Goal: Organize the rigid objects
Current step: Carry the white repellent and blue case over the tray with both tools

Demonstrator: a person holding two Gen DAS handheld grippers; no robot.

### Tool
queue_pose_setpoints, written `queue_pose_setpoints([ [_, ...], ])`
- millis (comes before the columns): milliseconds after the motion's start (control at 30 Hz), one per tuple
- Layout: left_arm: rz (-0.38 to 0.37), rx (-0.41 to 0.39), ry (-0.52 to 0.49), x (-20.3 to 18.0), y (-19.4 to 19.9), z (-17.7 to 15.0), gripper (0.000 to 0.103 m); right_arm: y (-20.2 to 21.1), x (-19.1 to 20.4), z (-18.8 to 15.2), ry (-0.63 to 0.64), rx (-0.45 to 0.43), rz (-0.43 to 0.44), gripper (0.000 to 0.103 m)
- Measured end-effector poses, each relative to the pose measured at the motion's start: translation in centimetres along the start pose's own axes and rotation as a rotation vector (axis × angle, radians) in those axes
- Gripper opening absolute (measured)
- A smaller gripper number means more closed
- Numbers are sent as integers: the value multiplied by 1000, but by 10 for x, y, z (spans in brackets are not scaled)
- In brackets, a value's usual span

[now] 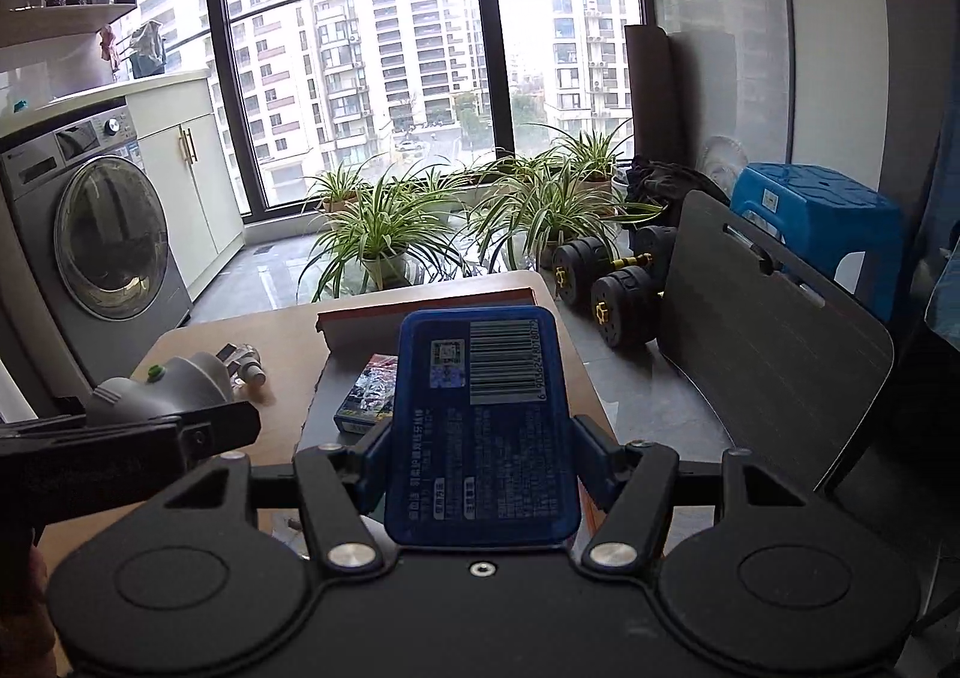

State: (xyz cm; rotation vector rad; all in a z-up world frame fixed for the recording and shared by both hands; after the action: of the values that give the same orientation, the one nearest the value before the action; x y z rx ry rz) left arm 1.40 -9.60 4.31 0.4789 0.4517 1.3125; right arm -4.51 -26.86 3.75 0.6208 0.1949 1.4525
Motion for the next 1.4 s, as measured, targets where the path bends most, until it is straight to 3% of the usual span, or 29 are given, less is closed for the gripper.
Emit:
queue_pose_setpoints([
  [1400, 27, -15, -17, -2, -3, 13, 61, -3, 3, 5, 29, -5, 25, 74],
])
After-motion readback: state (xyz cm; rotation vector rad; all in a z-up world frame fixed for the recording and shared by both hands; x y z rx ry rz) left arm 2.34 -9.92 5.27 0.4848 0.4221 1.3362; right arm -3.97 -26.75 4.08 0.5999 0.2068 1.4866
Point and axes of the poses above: each gripper's, at about its wrist camera, not at the fingertips, and y roughly against the way its jaws point, x to its left, z to its top, the point moved 1 cm from there along -y, roughly the way its jaws point, and after that the axes turned 14 degrees about z, right-handed, at the moved point
